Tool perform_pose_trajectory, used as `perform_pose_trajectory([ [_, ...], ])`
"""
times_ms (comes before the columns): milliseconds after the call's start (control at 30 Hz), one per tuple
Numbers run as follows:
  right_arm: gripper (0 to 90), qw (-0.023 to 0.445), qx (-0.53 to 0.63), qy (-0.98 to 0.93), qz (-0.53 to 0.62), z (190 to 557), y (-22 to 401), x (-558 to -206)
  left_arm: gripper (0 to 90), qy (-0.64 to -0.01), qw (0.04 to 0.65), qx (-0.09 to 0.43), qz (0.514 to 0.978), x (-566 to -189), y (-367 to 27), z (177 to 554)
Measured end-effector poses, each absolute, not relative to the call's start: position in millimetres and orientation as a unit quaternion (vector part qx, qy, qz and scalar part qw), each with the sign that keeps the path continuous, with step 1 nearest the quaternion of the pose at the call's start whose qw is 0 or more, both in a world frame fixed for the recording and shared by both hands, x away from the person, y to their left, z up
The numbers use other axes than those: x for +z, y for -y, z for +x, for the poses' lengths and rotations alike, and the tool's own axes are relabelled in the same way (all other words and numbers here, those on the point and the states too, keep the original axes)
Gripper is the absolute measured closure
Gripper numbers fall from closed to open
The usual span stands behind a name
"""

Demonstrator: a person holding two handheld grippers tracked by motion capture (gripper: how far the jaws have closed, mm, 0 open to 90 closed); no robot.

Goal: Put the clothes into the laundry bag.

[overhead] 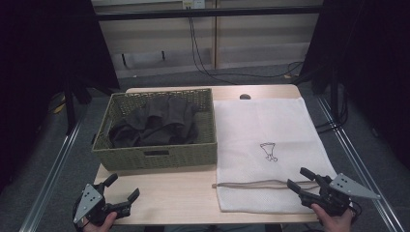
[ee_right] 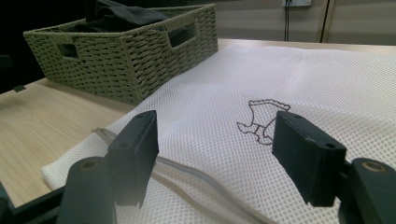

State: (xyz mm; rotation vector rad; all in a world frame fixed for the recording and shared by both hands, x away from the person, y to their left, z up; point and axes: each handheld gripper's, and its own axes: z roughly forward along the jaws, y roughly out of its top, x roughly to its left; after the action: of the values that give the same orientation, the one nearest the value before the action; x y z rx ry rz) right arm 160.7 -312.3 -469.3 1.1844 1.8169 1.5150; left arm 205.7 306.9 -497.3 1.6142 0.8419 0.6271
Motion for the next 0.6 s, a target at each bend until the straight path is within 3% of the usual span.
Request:
perform_pose_trajectory([
  [267, 32.3, 0.251, 0.558, -0.660, 0.436, 164, 314, -469, 5.7, -0.355, 0.564, 0.268, 0.696, -494, -304, 207],
  [600, 37.4, 0.193, 0.504, -0.733, 0.414, 180, 304, -466, 6.6, -0.351, 0.566, 0.264, 0.698, -490, -301, 203],
])
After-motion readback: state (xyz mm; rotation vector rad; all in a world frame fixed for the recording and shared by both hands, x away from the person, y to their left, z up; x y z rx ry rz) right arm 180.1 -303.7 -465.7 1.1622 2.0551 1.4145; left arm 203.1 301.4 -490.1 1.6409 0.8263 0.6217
